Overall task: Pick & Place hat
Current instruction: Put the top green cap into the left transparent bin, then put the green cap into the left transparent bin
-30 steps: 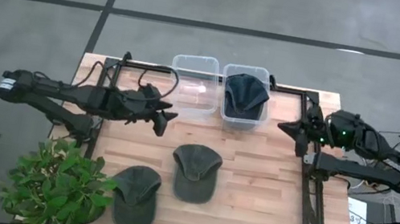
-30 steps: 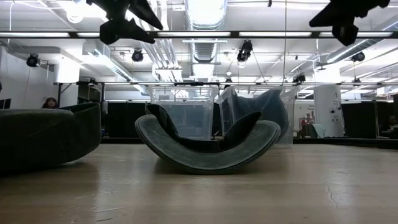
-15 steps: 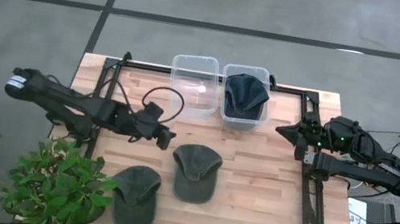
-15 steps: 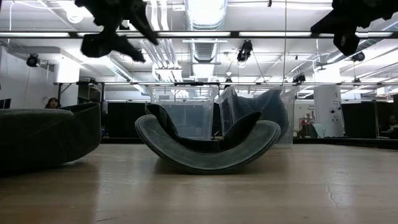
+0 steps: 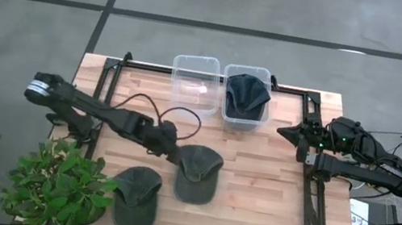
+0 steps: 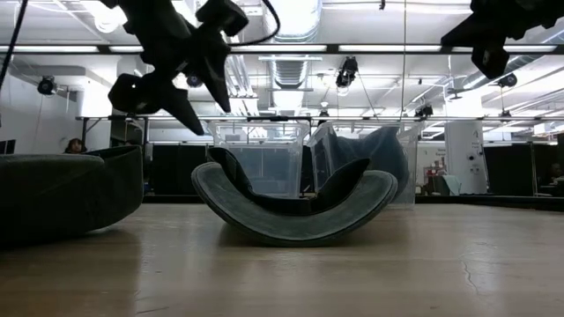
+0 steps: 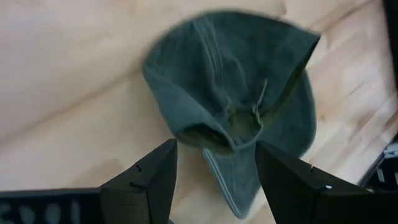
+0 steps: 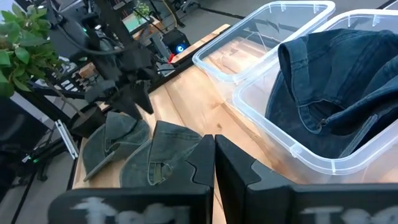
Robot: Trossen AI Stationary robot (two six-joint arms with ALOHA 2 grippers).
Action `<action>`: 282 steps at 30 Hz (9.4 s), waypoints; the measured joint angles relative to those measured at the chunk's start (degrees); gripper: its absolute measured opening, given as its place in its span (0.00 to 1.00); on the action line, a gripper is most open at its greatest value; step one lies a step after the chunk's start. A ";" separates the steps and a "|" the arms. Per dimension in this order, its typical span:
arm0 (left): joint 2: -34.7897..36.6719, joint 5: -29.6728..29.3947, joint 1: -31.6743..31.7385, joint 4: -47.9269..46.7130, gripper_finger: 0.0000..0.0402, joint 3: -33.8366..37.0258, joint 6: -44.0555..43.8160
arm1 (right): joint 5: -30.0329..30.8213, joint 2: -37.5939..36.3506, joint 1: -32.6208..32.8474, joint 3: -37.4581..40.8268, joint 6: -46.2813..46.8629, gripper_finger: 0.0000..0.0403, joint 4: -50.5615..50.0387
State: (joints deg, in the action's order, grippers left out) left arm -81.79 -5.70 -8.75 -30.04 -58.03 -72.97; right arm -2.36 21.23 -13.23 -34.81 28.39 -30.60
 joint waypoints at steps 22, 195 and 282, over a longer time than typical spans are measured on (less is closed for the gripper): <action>-12.71 3.59 -4.20 -11.13 0.52 -12.22 -14.10 | -4.25 -0.21 -0.02 -0.31 -3.35 0.02 -0.45; 0.72 -9.19 36.11 -13.02 0.40 -18.36 23.46 | 1.04 -0.10 -0.07 -0.35 0.60 0.02 0.05; 2.32 43.57 -9.31 -19.89 0.40 9.07 -45.85 | 0.69 -0.09 -0.07 -0.35 -2.48 0.02 0.03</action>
State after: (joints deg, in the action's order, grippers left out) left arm -79.46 37.87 -18.06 -49.93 -48.96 -118.82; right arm -1.67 21.13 -13.30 -35.16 25.91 -30.58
